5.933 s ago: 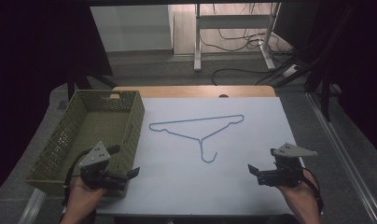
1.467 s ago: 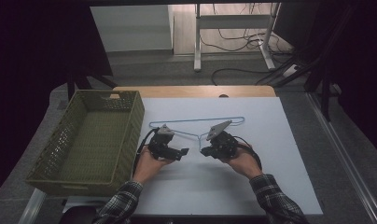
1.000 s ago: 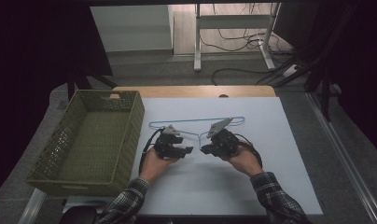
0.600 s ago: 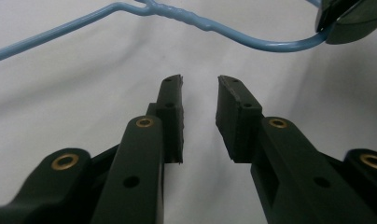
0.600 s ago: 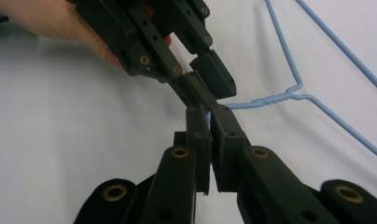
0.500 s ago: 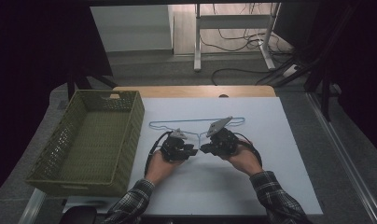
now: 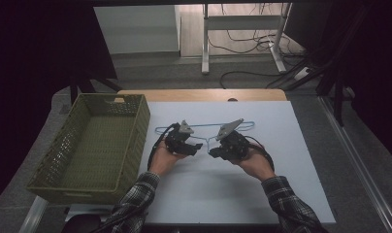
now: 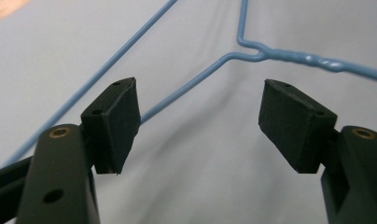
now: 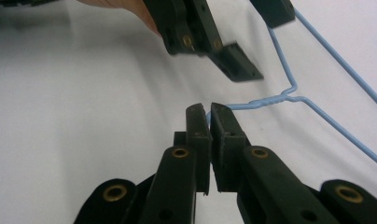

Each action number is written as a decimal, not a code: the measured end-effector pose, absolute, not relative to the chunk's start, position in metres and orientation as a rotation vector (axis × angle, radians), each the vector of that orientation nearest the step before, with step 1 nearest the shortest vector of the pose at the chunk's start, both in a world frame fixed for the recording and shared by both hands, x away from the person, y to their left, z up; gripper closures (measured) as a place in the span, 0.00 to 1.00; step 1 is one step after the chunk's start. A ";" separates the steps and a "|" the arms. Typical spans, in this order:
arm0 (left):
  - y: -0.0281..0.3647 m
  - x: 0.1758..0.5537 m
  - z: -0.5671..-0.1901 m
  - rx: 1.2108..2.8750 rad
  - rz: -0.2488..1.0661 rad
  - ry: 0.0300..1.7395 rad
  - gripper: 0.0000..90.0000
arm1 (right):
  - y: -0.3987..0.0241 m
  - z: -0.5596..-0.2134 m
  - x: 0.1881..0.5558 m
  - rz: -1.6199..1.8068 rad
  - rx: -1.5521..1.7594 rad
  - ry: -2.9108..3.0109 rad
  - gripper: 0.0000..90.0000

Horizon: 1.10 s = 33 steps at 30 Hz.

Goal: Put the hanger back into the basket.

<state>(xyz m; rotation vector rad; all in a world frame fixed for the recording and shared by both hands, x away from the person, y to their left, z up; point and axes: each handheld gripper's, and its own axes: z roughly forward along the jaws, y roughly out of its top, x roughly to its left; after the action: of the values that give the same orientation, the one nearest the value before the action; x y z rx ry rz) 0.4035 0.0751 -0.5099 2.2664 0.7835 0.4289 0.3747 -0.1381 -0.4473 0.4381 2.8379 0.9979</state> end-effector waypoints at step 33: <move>0.054 0.419 -0.500 2.453 0.563 0.498 0.80 | -0.140 -0.430 0.375 1.036 0.430 2.761 0.86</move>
<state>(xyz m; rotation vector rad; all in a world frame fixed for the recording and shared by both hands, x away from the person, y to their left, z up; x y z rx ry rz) 0.4189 0.0542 -0.5005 2.4526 0.4985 0.5628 0.3752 -0.1401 -0.4305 0.4298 2.7609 1.0364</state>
